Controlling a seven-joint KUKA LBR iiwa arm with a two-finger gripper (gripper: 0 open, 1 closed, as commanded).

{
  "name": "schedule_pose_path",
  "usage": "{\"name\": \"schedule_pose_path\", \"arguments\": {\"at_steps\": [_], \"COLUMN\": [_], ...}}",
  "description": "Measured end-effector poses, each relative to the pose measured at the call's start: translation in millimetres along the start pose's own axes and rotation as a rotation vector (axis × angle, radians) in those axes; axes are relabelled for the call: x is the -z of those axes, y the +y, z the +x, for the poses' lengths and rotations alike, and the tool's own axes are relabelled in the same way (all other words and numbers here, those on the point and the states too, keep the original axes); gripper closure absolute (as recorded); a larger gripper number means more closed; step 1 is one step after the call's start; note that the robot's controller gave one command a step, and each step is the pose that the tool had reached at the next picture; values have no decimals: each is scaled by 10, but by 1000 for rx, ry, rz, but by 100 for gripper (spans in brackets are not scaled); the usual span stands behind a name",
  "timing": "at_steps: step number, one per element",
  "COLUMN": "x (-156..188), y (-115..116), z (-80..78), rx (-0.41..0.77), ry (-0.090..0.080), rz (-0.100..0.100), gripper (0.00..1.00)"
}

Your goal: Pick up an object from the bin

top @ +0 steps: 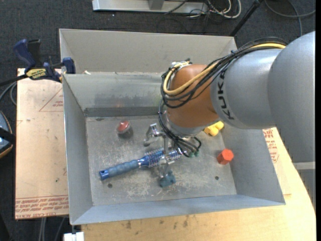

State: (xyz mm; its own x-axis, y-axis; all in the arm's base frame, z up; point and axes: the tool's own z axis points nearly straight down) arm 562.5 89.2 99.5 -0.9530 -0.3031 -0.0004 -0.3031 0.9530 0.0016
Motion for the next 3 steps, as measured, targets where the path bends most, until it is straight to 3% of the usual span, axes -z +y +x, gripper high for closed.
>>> {"name": "schedule_pose_path", "arguments": {"at_steps": [1, 2, 3], "x": [-243, -215, -187], "y": [-52, -44, -47], "z": [-75, -94, -120], "rx": [-29, -28, -29], "ry": [-5, -3, -12], "rz": [-1, 0, 1], "gripper": [0, 0, 100]}}
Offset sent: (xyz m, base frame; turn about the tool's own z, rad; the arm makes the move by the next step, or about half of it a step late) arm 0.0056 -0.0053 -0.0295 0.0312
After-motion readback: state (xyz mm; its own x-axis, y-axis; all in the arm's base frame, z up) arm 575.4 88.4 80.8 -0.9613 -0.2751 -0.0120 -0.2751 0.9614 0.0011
